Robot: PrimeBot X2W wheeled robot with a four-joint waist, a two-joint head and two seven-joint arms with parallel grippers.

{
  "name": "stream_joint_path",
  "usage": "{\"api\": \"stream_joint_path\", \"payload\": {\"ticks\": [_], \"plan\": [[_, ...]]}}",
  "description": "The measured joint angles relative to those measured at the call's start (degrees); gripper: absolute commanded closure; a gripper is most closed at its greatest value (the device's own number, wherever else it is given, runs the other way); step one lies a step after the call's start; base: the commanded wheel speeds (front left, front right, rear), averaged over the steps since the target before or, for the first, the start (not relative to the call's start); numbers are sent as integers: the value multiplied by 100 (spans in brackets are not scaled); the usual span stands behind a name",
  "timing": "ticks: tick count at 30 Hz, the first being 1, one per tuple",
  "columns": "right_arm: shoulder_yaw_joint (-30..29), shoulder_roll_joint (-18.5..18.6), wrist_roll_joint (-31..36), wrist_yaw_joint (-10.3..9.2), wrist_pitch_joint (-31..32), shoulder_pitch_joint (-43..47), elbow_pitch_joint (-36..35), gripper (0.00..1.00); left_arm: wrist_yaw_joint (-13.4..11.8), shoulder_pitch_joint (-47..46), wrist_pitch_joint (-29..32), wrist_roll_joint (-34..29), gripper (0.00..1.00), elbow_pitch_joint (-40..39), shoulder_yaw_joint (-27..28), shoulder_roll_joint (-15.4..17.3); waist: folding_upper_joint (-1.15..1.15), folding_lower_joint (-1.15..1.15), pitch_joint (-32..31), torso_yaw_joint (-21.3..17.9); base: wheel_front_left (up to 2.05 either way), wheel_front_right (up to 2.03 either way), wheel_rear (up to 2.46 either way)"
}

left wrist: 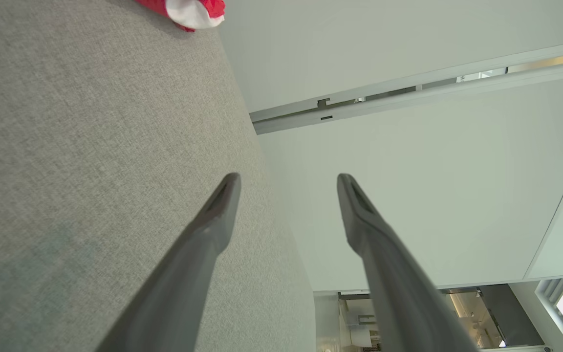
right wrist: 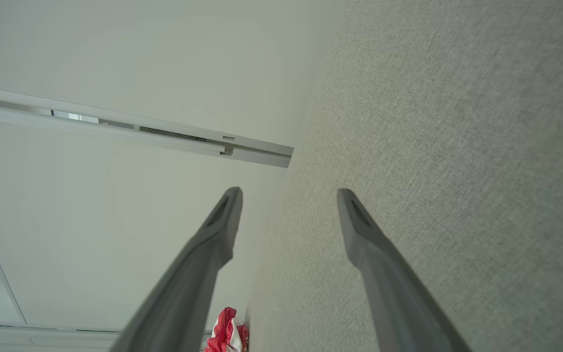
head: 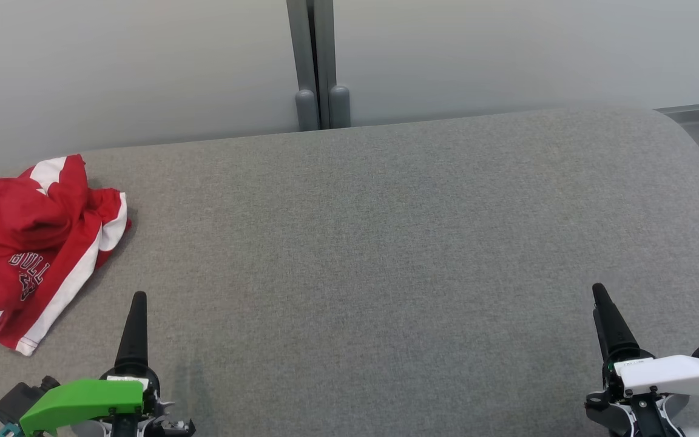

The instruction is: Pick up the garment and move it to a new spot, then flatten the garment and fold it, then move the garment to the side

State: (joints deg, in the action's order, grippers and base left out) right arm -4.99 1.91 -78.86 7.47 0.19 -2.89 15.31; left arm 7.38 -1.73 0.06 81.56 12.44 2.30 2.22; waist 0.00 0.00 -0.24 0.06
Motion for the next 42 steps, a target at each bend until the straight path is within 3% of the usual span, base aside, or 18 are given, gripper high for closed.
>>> {"api": "stream_joint_path", "payload": {"ticks": [9, 21, 42], "plan": [[-35, 12, 1249, 0, -186, 1, -286, 0, -16, 3, -192, -1214, 0, -337, -94, 4, 0, 0, 1, 10, 0, 0, 0], [-46, 29, 2733, 0, -428, 3, -498, 0, -221, 87, -425, -2826, 0, -625, -419, 9, 0, 0, 8, 26, 0, 0, 0], [112, 46, 4546, 0, -802, 29, -556, 0, -334, 231, -784, -4395, 0, -350, -592, 19, 0, 0, 32, 40, 0, 0, 0]]}}
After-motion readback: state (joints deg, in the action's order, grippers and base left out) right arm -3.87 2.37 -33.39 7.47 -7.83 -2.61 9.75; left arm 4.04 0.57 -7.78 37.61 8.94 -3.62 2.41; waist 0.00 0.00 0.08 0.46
